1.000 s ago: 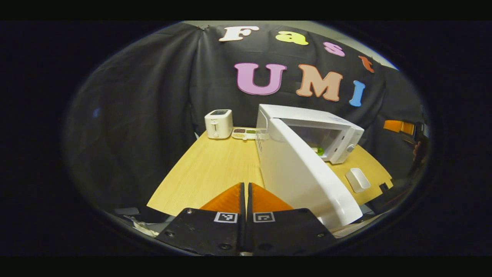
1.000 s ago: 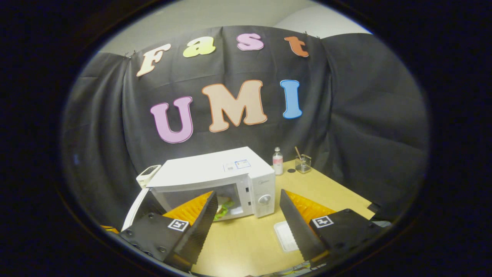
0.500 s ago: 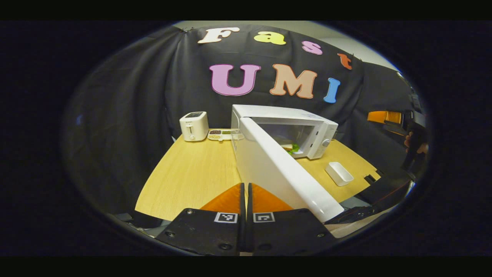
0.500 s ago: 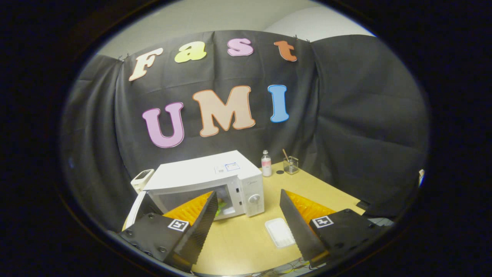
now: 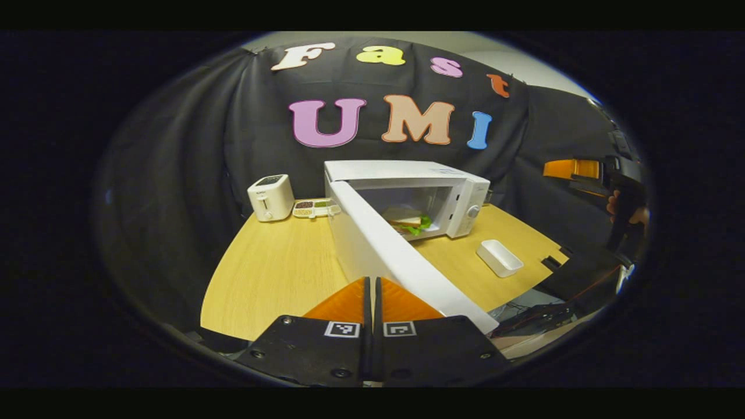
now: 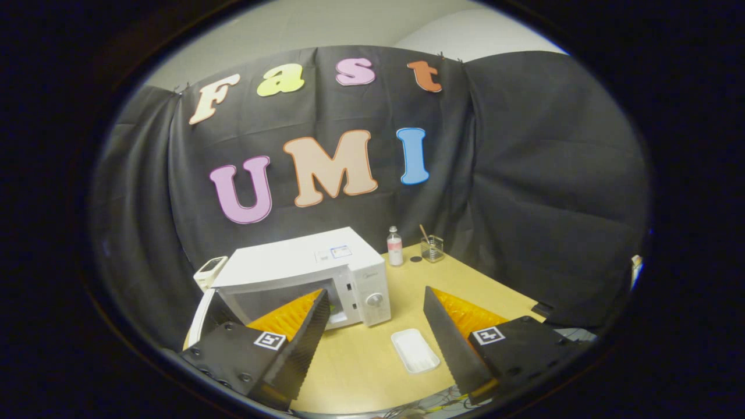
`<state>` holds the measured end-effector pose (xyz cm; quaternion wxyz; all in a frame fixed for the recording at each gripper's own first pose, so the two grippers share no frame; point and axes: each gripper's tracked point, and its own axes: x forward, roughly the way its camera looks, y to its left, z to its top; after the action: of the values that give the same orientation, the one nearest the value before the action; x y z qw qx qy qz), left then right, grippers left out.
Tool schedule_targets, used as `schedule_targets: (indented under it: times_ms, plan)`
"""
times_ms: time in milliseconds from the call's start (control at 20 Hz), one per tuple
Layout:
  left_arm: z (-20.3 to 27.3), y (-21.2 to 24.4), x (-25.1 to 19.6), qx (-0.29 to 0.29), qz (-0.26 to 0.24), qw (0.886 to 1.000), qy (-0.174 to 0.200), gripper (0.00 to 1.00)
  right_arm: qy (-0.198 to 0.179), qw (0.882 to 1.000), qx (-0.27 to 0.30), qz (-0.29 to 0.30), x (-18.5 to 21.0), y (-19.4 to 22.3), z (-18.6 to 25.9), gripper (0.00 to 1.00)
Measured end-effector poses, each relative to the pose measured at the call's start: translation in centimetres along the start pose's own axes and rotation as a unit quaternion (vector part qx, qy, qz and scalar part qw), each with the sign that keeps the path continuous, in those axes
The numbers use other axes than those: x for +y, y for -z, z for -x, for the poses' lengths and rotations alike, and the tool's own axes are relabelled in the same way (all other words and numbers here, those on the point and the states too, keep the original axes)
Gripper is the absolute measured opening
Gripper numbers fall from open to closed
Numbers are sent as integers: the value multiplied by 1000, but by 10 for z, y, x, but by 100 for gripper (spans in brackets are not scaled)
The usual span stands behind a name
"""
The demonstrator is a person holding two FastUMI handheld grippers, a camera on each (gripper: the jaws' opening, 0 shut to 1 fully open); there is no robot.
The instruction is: Open the microwave oven with the left hand, put the food in, and close the microwave oven.
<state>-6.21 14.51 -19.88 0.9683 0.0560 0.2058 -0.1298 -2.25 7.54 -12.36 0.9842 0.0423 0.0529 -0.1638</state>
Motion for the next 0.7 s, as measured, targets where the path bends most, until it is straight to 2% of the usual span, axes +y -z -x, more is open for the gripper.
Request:
schedule_targets:
  times_ms: [50, 350, 550, 700]
  plan:
    - [-3, -3, -6, 0, 2, 1000, 1, 1, 0, 1000, 2, 2, -6, -1, -3, 92]
    - [-35, -22, -49, -3, 5, 1000, -4, 1, -12, 1000, 14, 6, -39, -9, -32, 92]
    - [-63, -35, -83, -6, 9, 1000, 5, 2, -16, 1000, 22, 2, -64, -11, -50, 92]
    - [-84, -46, -104, -17, 5, 1000, 4, 0, -20, 999, 26, 7, -84, -10, -61, 92]
